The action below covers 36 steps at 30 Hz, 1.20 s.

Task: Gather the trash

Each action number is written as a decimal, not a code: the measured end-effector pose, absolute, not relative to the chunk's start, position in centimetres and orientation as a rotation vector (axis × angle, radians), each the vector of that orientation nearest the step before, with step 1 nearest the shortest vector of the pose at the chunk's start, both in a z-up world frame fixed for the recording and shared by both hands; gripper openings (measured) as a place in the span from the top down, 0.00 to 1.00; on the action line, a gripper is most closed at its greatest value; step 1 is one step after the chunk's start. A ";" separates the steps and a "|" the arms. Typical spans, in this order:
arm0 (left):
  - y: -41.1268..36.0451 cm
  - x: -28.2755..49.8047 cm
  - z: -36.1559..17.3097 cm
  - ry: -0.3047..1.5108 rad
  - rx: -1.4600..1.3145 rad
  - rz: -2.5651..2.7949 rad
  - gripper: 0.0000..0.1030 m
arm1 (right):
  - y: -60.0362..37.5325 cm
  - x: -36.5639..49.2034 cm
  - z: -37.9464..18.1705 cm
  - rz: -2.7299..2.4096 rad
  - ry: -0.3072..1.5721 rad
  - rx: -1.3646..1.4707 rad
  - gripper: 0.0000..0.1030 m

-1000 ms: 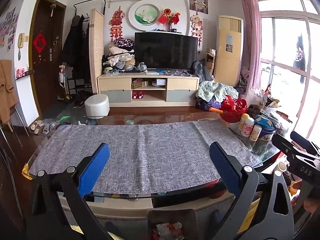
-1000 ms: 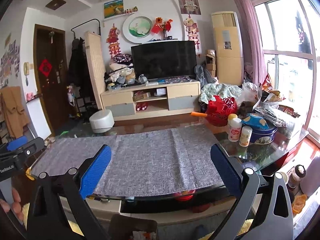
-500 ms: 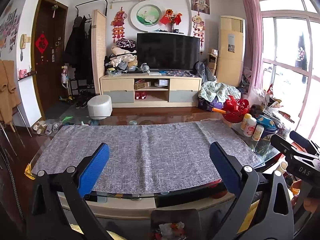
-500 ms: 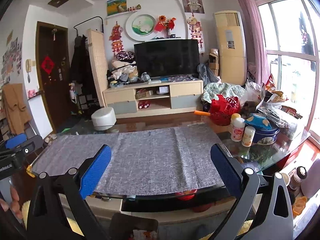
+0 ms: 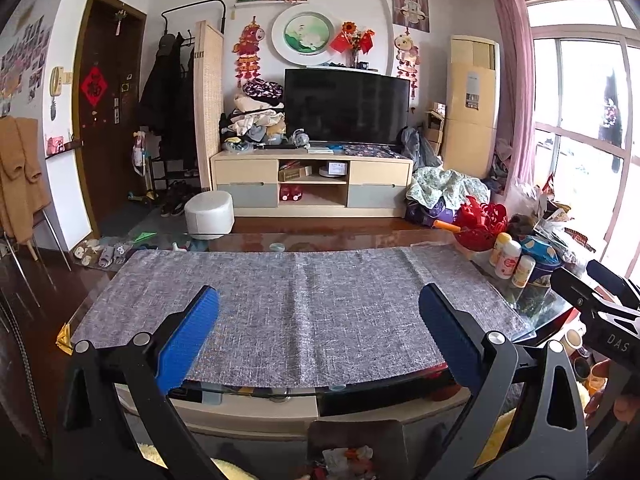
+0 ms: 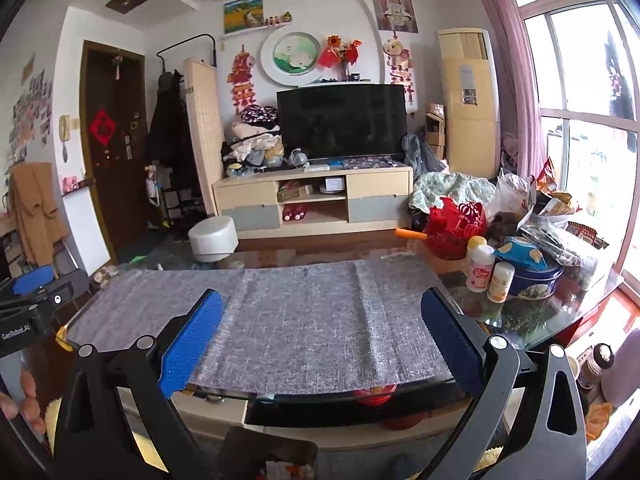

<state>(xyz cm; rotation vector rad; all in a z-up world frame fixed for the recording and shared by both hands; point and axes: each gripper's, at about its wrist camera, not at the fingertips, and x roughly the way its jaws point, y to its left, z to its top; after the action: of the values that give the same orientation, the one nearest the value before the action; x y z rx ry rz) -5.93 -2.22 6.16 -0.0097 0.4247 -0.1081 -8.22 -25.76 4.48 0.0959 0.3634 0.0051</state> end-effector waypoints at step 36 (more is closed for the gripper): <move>-1.3 -5.1 6.2 0.454 -0.052 -0.070 0.08 | -24.7 -6.9 4.4 0.033 0.387 0.079 0.03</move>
<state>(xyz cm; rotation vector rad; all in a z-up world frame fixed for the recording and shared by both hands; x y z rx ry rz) -5.14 -1.35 6.22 -0.0520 0.4536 -0.0700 -6.86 -24.73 4.36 0.0787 0.3870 0.0328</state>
